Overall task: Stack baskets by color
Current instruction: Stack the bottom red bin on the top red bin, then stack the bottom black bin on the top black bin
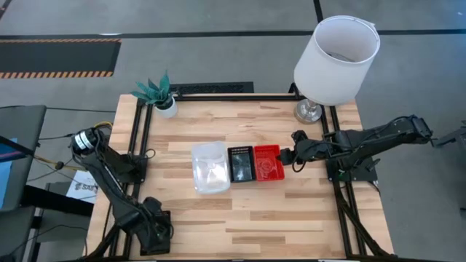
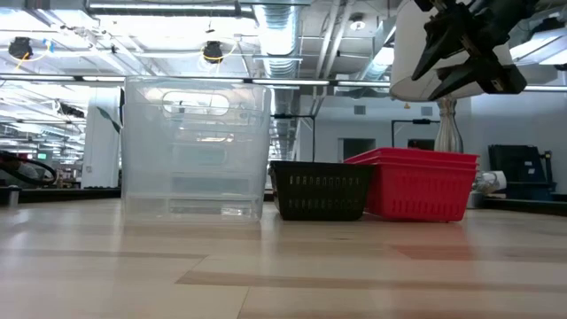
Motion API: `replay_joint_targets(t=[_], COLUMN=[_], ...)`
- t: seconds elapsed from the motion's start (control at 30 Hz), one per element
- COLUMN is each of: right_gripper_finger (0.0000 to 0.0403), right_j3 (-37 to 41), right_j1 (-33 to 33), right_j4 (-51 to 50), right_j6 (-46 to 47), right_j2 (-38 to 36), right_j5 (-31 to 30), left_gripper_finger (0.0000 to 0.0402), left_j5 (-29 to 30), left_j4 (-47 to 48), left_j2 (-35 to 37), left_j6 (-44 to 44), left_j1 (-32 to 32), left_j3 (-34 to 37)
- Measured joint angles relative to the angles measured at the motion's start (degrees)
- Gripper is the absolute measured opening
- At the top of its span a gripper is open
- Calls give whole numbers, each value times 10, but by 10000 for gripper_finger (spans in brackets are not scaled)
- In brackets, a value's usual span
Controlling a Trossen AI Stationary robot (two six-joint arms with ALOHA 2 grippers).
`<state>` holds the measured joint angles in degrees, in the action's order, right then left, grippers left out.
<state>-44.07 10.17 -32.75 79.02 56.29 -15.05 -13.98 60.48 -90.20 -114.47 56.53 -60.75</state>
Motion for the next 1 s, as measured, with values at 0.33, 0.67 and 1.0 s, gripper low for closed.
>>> replay_joint_targets(t=[0.33,0.67,1.0], right_gripper_finger=[183,180,178], right_j3=[0,0,0], right_j1=[4,4,11], right_j4=[-2,2,5], right_j6=[-2,0,1], right_j2=[0,0,0], right_j5=[1,2,14], left_gripper_finger=[126,111,76], left_j5=[-25,-74,-46], left_j4=[-2,-47,-84], left_j2=[0,-56,-74], left_j6=[17,88,103], left_j1=[-1,3,-26], left_j3=[10,10,-5])
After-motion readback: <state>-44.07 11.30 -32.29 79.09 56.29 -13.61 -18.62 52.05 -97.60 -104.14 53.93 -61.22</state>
